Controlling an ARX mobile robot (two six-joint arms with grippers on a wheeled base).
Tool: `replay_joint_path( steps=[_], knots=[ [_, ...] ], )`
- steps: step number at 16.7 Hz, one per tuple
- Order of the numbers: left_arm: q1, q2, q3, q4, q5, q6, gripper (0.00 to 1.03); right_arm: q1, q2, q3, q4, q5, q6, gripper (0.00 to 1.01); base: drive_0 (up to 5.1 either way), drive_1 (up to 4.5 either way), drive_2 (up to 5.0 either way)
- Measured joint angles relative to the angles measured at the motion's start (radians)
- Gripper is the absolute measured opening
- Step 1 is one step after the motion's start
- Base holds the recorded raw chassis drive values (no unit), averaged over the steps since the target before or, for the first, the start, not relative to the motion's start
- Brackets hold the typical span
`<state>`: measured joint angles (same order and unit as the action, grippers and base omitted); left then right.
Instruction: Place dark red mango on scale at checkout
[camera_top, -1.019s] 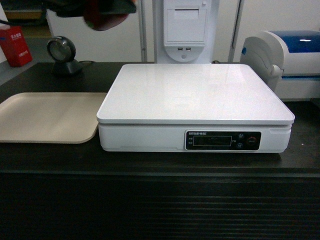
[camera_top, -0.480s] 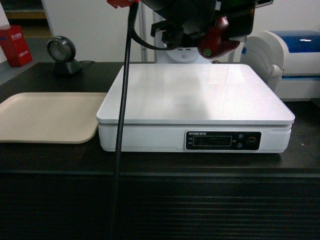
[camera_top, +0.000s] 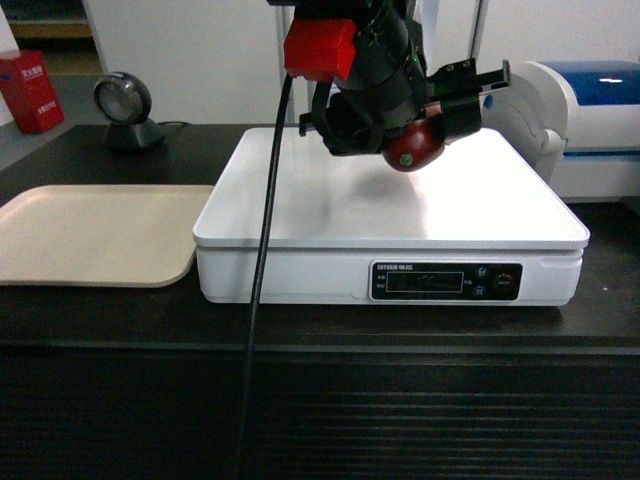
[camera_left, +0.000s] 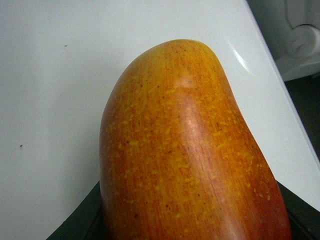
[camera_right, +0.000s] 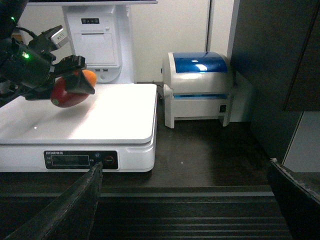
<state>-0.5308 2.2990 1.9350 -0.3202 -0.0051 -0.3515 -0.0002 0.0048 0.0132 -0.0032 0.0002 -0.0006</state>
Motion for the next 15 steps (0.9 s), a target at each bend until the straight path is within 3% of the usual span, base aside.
replay_joint_path(
  steps=[4, 12, 13, 15],
  knots=[
    [0.003, 0.010, -0.001, -0.006, -0.063, -0.017, 0.62, 0.000, 0.000, 0.000, 0.000, 0.000, 0.000, 0.98, 0.0, 0.00, 0.0],
    [0.004, 0.060, 0.027, -0.040, -0.099, -0.015, 0.62, 0.000, 0.000, 0.000, 0.000, 0.000, 0.000, 0.98, 0.0, 0.00, 0.0],
    [0.005, 0.060, 0.027, -0.037, -0.097, -0.015, 0.66, 0.000, 0.000, 0.000, 0.000, 0.000, 0.000, 0.98, 0.0, 0.00, 0.0],
    [0.004, 0.060, 0.026, -0.006, -0.090, -0.009, 0.87, 0.000, 0.000, 0.000, 0.000, 0.000, 0.000, 0.98, 0.0, 0.00, 0.0]
  ],
)
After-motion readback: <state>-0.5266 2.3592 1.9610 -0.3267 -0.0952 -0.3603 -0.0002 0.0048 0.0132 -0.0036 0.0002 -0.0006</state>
